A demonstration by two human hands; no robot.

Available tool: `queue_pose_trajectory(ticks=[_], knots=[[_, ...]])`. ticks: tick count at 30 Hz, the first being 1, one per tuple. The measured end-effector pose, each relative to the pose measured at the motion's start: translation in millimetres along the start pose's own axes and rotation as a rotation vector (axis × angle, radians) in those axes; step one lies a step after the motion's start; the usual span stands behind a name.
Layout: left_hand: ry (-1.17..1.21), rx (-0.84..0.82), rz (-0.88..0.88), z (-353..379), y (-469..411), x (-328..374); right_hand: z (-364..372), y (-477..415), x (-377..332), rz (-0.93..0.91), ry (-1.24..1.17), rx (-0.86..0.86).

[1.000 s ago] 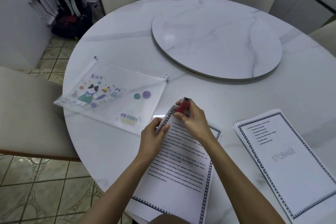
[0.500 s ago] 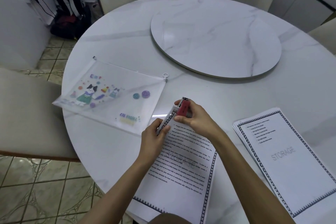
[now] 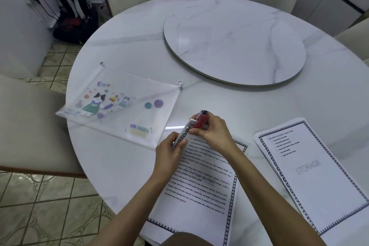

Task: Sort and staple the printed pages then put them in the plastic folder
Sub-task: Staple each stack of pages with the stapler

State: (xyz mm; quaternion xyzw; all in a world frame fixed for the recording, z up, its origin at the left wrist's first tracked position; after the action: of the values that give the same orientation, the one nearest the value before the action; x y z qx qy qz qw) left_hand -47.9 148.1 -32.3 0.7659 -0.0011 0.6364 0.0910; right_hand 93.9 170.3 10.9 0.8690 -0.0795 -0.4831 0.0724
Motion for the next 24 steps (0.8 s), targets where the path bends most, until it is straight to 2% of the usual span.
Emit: queue_pose_trajectory(ticks=[8, 12, 15, 24], knots=[[-0.014, -0.05, -0.02, -0.1, -2.1, -7.9, 12.4, 3.0, 6.2, -0.011, -0.016, 0.103], [0.062, -0.118, -0.012, -3.1, -7.6, -4.5, 18.1, 5.0, 7.7, -0.028, -0.015, 0.045], [0.077, -0.11, -0.011, -4.6, -11.5, -1.7, 13.8, 4.1, 5.9, -0.036, -0.044, 0.027], [0.213, -0.217, 0.054, 1.5, -8.5, 1.4, 4.7, 7.8, 1.0, -0.057, 0.043, -0.003]])
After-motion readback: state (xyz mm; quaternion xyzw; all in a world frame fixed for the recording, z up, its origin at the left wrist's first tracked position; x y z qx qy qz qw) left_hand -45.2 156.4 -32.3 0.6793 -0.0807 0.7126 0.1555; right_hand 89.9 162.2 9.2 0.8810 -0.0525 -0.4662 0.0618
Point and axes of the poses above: each hand's wrist, its own y-axis away from the middle knuckle, its own z-axis out of the palm, x = y × z, the point moved 2 cm from there along -y, towards the middle knuckle, and after that the axes turned 9 degrees about y, right-handed, at the moved point
